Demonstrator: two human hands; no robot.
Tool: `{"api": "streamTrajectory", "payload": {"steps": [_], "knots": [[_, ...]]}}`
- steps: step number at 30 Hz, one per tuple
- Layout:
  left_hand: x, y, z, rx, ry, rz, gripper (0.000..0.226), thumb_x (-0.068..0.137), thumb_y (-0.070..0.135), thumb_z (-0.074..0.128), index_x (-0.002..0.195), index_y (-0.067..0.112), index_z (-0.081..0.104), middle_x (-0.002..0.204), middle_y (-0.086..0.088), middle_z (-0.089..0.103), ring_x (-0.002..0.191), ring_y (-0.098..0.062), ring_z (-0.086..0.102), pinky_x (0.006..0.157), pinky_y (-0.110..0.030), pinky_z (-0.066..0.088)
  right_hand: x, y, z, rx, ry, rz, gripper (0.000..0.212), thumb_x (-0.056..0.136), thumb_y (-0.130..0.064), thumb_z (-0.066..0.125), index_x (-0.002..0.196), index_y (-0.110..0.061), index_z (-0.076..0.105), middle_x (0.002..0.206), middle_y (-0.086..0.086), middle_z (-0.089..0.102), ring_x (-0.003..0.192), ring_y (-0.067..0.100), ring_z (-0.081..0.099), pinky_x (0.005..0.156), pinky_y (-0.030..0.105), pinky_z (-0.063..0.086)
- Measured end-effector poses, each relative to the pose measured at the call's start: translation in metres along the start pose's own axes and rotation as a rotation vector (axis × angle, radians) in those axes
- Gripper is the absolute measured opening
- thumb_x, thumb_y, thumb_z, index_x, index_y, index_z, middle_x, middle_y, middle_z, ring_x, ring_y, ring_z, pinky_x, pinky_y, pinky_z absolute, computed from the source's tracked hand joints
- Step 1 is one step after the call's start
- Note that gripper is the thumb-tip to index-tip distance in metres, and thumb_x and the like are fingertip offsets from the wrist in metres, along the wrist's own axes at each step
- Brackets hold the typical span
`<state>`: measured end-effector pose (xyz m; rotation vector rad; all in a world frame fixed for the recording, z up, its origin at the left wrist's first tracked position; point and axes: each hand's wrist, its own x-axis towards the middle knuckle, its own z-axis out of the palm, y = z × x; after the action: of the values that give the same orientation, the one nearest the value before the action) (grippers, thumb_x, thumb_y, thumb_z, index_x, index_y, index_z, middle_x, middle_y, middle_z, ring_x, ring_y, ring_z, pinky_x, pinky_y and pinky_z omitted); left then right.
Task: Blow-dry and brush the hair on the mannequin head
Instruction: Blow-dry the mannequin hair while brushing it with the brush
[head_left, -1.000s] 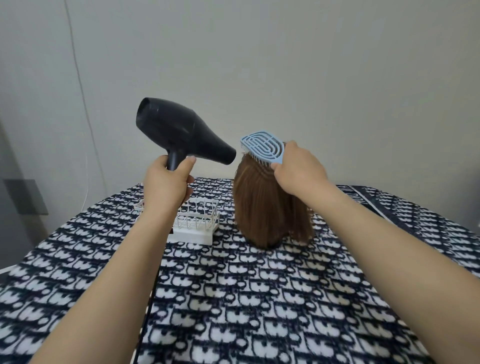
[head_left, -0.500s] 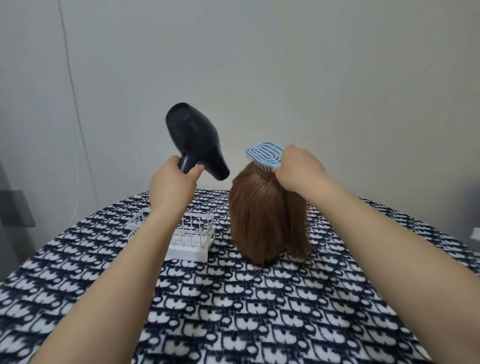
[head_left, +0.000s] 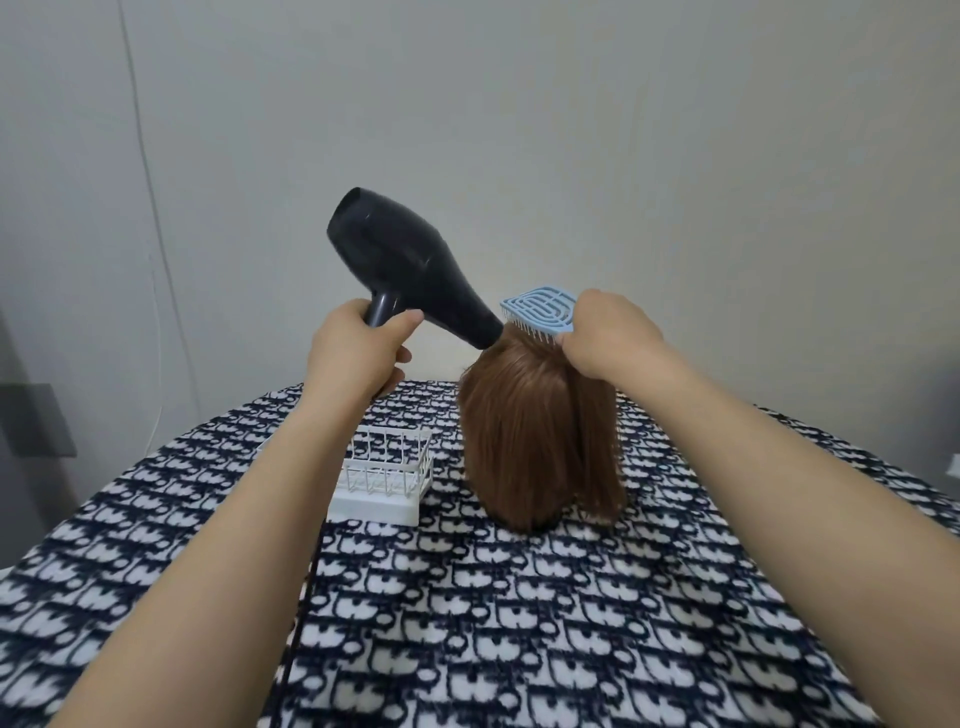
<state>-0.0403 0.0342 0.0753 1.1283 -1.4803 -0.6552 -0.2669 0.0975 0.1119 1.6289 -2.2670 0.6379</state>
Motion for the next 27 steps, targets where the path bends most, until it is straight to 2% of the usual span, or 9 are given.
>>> {"api": "streamTrajectory", "payload": {"steps": [4,6,10,13,17,22,27], "knots": [[-0.008,0.006,0.002,0.073,-0.002,0.041,0.020,0.094,0.044,0.068,0.095,0.025,0.064,0.071,0.002,0.070,0.048,-0.013,0.062,0.057,-0.030,0.054,-0.003,0.001,0.002,0.020,-0.013,-0.002,0.024,0.089,-0.019,0.058,0.110,-0.006,0.054,0.111,0.012,0.063,0.091,0.028,0.057,0.066,0.028,0.038],[-0.010,0.006,0.003,0.120,0.014,0.063,0.019,0.094,0.044,0.068,0.092,0.026,0.062,0.071,0.002,0.071,0.054,-0.016,0.065,0.062,-0.033,0.055,-0.005,0.001,0.002,0.025,-0.019,0.003,0.025,0.089,-0.018,0.059,0.110,-0.006,0.054,0.112,0.012,0.063,0.094,0.029,0.058,0.066,0.028,0.038],[-0.015,0.006,0.002,0.139,0.027,0.077,0.018,0.094,0.043,0.068,0.088,0.027,0.060,0.070,0.003,0.070,0.054,-0.015,0.064,0.064,-0.037,0.059,-0.007,0.000,0.003,0.019,-0.023,0.020,0.023,0.090,-0.018,0.059,0.109,-0.008,0.053,0.110,0.010,0.062,0.082,0.026,0.051,0.065,0.028,0.037],[-0.019,0.007,0.001,0.143,0.036,0.081,0.023,0.094,0.043,0.068,0.082,0.029,0.056,0.070,0.003,0.070,0.054,-0.015,0.065,0.069,-0.043,0.062,-0.007,-0.003,0.005,0.002,-0.019,0.017,0.025,0.090,-0.018,0.059,0.112,-0.008,0.054,0.111,0.009,0.062,0.093,0.028,0.058,0.065,0.028,0.037],[-0.024,0.004,-0.003,0.157,0.056,0.085,0.023,0.094,0.044,0.067,0.081,0.029,0.055,0.071,0.002,0.070,0.056,-0.014,0.066,0.070,-0.043,0.061,-0.010,-0.012,0.009,-0.071,-0.031,0.002,0.030,0.090,-0.017,0.058,0.118,-0.008,0.052,0.114,0.009,0.062,0.099,0.028,0.060,0.066,0.028,0.039],[-0.028,-0.004,-0.011,0.130,0.049,0.038,0.022,0.094,0.042,0.068,0.085,0.025,0.058,0.074,-0.006,0.072,0.057,-0.021,0.063,0.071,-0.048,0.060,-0.018,-0.025,0.020,-0.130,-0.026,-0.074,0.032,0.089,-0.009,0.054,0.121,-0.007,0.052,0.113,0.008,0.063,0.099,0.026,0.061,0.066,0.028,0.040],[-0.034,-0.010,-0.019,0.177,0.087,0.015,0.024,0.094,0.044,0.066,0.093,0.020,0.061,0.081,-0.008,0.072,0.074,-0.034,0.071,0.077,-0.054,0.061,-0.032,-0.040,0.029,-0.208,-0.009,-0.177,0.029,0.085,-0.004,0.056,0.114,-0.008,0.052,0.105,0.008,0.063,0.091,0.027,0.062,0.062,0.030,0.039]]}}
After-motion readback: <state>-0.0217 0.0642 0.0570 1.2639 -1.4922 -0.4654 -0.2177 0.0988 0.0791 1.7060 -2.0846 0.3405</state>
